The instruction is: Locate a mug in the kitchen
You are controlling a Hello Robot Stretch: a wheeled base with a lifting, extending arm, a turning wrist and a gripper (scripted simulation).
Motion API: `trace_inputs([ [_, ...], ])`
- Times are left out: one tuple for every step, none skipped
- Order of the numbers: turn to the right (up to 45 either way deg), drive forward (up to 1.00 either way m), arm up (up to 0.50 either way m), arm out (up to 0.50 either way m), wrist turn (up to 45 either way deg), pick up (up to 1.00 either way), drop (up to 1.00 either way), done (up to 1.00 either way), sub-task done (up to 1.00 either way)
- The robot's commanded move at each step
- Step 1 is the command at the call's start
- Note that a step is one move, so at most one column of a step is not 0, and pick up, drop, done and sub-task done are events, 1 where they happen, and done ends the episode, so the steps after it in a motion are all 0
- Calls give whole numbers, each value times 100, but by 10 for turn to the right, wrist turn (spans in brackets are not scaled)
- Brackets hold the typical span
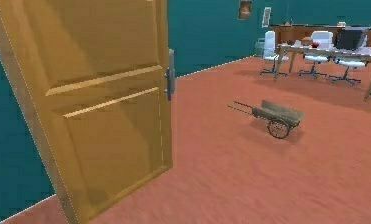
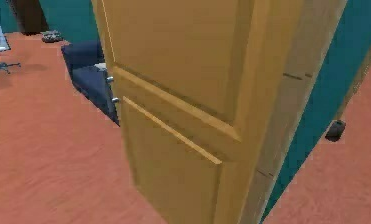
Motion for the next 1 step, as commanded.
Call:
trace_inputs([
  [450,0,0,0,0,0,0,0,0],
])
